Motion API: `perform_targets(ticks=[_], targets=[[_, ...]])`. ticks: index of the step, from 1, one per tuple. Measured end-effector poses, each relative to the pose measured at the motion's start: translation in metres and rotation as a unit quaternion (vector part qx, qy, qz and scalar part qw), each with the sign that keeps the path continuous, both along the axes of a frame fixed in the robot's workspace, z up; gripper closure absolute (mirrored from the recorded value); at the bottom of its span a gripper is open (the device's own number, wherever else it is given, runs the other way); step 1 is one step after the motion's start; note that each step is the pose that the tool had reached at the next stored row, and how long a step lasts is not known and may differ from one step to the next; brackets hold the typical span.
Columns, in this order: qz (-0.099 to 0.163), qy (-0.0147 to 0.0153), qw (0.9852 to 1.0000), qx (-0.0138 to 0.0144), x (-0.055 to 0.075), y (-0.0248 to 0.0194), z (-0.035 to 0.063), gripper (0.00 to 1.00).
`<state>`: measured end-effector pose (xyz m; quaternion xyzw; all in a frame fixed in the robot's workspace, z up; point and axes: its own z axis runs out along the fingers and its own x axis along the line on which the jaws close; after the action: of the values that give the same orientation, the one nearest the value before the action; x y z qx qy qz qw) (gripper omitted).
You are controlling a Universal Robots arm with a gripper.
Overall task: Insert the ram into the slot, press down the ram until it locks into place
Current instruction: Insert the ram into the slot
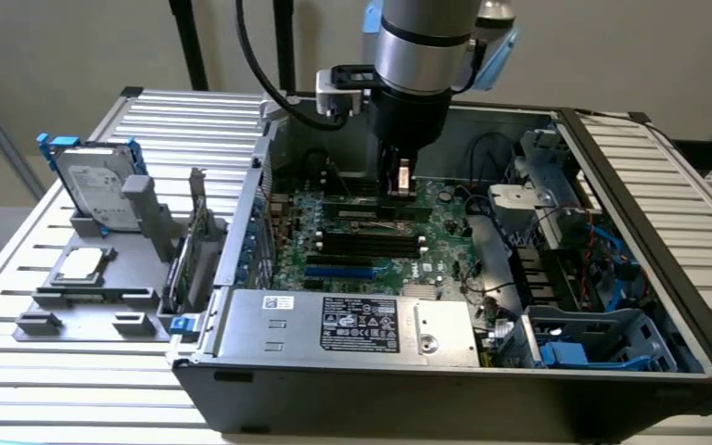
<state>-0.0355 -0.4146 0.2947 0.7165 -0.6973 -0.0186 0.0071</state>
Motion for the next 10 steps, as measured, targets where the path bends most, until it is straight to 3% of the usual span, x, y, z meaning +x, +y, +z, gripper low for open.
perform_targets(ticks=[10], targets=[[0.0, 0.0, 1.0, 0.0, 0.004, 0.0006, -0.0182, 0.87]])
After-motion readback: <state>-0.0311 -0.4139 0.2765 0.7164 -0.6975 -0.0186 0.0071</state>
